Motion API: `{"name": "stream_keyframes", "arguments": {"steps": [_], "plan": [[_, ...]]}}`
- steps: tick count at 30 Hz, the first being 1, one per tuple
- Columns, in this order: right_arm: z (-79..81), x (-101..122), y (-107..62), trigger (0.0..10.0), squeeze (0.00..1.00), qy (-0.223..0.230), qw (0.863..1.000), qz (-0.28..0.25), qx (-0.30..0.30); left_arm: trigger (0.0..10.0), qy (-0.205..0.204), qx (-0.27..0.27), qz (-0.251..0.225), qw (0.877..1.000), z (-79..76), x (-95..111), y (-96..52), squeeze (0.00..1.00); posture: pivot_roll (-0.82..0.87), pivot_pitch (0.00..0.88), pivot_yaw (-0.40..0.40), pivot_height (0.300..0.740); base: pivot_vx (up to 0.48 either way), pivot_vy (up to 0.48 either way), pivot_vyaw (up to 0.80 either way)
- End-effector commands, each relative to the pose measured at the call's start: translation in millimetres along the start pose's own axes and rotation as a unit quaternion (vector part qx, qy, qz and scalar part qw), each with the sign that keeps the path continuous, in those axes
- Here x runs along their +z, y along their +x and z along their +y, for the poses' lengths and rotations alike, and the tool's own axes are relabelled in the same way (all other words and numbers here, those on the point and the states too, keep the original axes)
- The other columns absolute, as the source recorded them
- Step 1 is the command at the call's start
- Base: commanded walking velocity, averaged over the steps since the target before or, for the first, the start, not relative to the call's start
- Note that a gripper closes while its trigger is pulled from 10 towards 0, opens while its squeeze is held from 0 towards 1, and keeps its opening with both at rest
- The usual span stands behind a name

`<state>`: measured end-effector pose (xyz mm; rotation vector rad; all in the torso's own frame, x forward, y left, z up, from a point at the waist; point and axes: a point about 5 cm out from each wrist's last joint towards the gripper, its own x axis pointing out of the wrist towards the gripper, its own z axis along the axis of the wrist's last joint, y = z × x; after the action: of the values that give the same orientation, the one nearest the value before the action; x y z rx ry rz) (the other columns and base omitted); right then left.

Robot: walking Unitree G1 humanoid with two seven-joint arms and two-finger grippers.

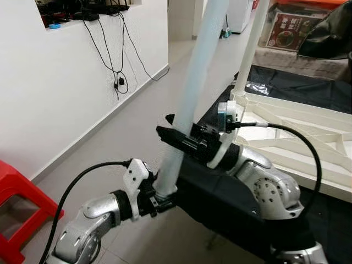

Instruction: Building children table

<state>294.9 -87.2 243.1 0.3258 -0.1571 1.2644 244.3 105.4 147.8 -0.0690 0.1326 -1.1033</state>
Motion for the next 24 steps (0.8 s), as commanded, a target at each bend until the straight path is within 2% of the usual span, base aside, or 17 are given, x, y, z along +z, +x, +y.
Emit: {"name": "stream_keyframes", "arguments": {"steps": [1, 13, 24], "plan": [[6.6, -2.4, 1.0, 10.0, 0.00, 0.010, 0.999, 0.013, 0.032, 10.0, -0.001, -0.028, 0.001, 1.000, -7.2, 2.7, -2.0, 0.00, 0.10, 0.071, 0.001, 0.740, 0.000, 0.000, 0.00], [24.3, -7.2, 0.2, 10.0, 0.00, 0.047, 0.989, 0.052, 0.126, 10.0, -0.032, -0.041, 0.016, 0.998, -16.2, -3.4, -7.5, 0.00, 0.10, 0.081, 0.002, 0.740, 0.000, 0.000, 0.00], [30.2, -10.7, 0.9, 10.0, 0.00, 0.059, 0.985, 0.064, 0.151, 10.0, -0.042, -0.050, 0.022, 0.998, -21.3, -5.3, -7.1, 0.00, 0.10, 0.085, 0.002, 0.740, 0.000, 0.000, 0.00]]}}
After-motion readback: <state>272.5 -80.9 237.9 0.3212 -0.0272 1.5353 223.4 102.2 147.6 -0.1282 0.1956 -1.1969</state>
